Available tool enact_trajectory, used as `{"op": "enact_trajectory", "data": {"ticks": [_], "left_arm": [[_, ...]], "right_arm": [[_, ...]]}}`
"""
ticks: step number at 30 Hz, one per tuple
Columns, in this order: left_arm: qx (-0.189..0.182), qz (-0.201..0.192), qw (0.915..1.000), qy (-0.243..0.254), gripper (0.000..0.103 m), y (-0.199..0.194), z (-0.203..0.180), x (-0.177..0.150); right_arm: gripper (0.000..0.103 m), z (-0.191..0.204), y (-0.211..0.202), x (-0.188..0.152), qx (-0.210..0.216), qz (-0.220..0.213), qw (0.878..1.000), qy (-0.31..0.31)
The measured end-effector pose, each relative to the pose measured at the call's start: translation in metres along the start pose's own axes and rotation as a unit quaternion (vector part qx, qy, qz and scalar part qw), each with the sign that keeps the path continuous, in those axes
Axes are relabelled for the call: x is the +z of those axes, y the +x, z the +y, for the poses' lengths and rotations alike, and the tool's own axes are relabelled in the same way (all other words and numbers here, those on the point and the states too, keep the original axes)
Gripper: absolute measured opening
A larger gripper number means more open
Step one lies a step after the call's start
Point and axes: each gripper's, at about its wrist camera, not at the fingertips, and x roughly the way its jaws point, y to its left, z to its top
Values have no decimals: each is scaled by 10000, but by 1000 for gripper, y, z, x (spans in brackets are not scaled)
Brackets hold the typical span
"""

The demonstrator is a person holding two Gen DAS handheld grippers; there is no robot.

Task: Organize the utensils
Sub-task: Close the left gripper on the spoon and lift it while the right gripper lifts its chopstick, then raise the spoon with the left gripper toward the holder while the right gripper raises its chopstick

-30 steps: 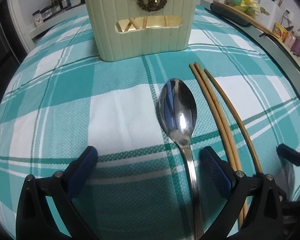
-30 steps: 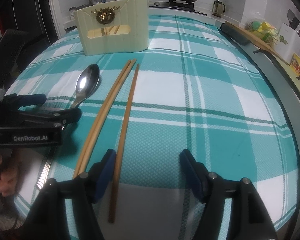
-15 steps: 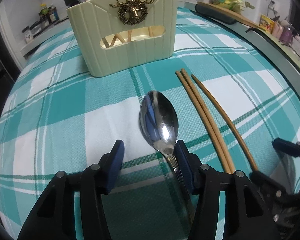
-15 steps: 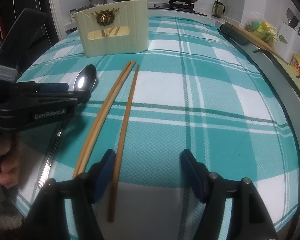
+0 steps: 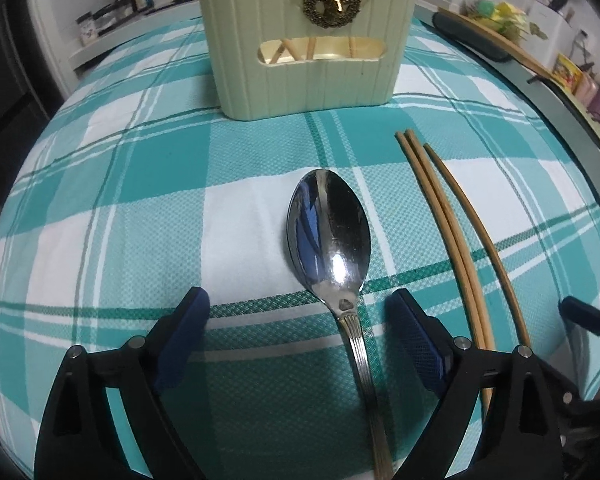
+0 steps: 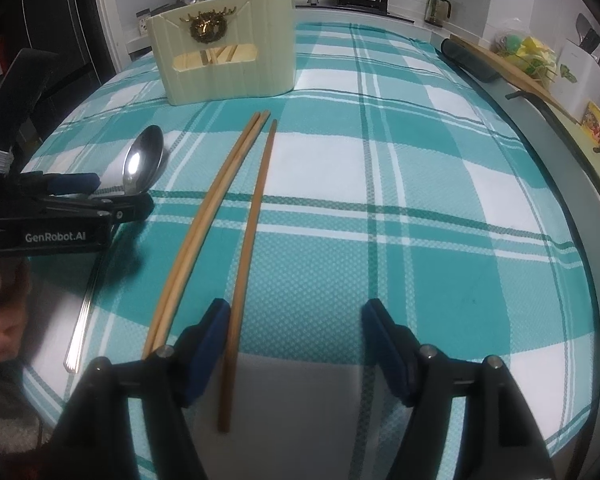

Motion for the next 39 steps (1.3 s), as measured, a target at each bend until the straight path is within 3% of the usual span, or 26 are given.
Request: {"op": "enact_trajectory", "data": {"ticks": [8, 12, 17, 23, 25, 27, 33, 39], "left_arm": [[186, -34, 9994, -305, 91, 5, -1, 5], [175, 5, 9992, -353, 86, 4, 7, 7], [208, 112, 9990, -389, 85, 6, 7, 12], [197, 127, 9994, -241, 68, 8, -9, 23], [168, 80, 9997, -165, 56, 9, -13, 26], [121, 22, 9999, -40, 42, 7, -16, 28], [-213, -43, 9994, -251, 41, -6, 5, 30], [-480, -537, 9968, -355, 41, -51, 26, 31]], "right_arm": [[70, 2, 8, 17, 295, 527, 9969, -497], [53, 8, 19, 40, 426, 645, 9941, -766], [41, 17, 40, 78, 489, 759, 9905, -1036], [25, 23, 61, 116, 481, 826, 9901, -1023], [16, 24, 67, 126, 508, 830, 9907, -952], [8, 22, 73, 134, 544, 814, 9915, -854], [6, 7, 71, 143, 895, 727, 9928, -338], [6, -9, 12, 137, 1314, -34, 9913, -30]]}}
